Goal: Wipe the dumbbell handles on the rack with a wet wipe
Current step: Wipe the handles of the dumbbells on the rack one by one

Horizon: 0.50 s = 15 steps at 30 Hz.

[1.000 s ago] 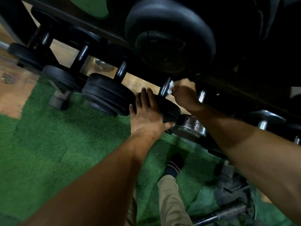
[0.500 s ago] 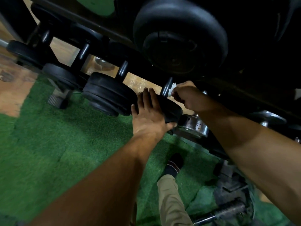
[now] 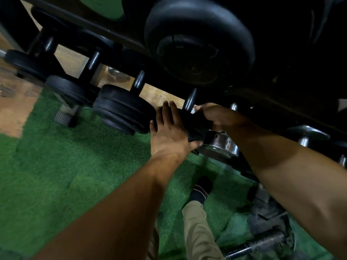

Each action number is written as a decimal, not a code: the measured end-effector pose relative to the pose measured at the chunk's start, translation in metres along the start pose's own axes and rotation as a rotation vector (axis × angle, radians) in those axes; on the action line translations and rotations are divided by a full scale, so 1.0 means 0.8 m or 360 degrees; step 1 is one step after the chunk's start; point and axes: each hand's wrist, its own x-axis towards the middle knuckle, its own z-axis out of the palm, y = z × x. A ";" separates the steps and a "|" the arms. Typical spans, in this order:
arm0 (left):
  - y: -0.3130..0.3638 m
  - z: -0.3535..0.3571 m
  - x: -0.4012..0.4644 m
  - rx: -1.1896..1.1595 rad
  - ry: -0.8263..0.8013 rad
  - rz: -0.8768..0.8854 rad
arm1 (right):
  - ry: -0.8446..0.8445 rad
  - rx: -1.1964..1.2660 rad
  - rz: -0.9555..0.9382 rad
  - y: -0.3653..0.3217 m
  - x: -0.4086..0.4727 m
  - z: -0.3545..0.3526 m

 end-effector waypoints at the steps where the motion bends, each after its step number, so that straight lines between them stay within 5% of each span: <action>1: -0.001 0.000 0.000 -0.0003 -0.0002 0.0000 | 0.0003 0.0005 0.0011 -0.001 -0.002 0.001; 11: -0.001 0.003 0.001 -0.0012 0.0016 -0.0001 | 0.0461 0.0673 -0.0334 -0.018 0.008 -0.003; 13: -0.001 0.004 0.001 -0.0025 0.0021 -0.0002 | 0.0550 0.0165 -0.0523 -0.018 0.003 -0.005; 15: -0.001 0.005 0.002 -0.0045 0.0031 0.0000 | 0.0618 -0.0772 -0.0616 -0.025 -0.013 -0.007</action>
